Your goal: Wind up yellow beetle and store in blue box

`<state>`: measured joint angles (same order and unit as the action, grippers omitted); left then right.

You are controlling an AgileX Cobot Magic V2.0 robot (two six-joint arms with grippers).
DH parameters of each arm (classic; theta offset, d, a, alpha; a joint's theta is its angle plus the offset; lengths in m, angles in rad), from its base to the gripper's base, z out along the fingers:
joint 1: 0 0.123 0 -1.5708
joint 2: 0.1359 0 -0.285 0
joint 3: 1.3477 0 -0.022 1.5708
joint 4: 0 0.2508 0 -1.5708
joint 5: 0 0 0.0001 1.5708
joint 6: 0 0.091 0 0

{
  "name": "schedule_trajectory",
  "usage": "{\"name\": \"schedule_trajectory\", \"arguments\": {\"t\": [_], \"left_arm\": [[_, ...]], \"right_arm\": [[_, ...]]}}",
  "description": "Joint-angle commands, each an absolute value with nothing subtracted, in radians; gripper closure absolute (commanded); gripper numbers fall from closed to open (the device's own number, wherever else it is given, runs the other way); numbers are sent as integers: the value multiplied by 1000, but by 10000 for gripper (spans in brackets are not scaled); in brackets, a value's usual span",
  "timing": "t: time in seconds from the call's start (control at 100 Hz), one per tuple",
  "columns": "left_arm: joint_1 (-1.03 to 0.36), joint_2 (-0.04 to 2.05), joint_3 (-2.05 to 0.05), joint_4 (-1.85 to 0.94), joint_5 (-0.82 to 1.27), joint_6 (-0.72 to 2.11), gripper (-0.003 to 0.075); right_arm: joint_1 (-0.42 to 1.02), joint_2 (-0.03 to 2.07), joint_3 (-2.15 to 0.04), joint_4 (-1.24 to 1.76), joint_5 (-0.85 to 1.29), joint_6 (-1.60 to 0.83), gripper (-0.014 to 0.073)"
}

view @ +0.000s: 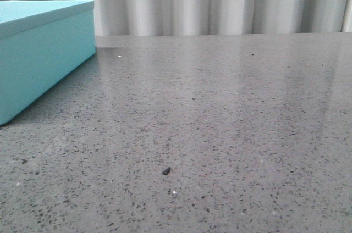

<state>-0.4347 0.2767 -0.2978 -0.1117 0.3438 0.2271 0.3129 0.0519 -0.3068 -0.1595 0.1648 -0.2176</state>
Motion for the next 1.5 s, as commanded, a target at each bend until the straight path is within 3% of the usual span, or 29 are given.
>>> {"name": "schedule_trajectory", "arguments": {"t": [0.0, 0.25, 0.75, 0.85, 1.17, 1.49], "left_arm": [[-440, 285, -304, -122, 238, 225, 741], [-438, 254, -164, -52, -109, 225, 741], [-197, 41, 23, -100, -96, 225, 741], [-160, -13, 24, -135, -13, 225, 741], [-135, -36, 24, -171, 51, 225, 741], [-135, -36, 24, -202, 251, 225, 741]], "right_arm": [[314, 70, -331, -168, 80, -223, 635], [314, 70, -331, -168, 80, -223, 635], [314, 70, -329, -168, 95, -223, 635], [314, 70, -329, -168, 95, -223, 635], [314, 70, -295, -168, 95, -223, 635], [314, 70, -202, -153, -35, -221, 635]]}}
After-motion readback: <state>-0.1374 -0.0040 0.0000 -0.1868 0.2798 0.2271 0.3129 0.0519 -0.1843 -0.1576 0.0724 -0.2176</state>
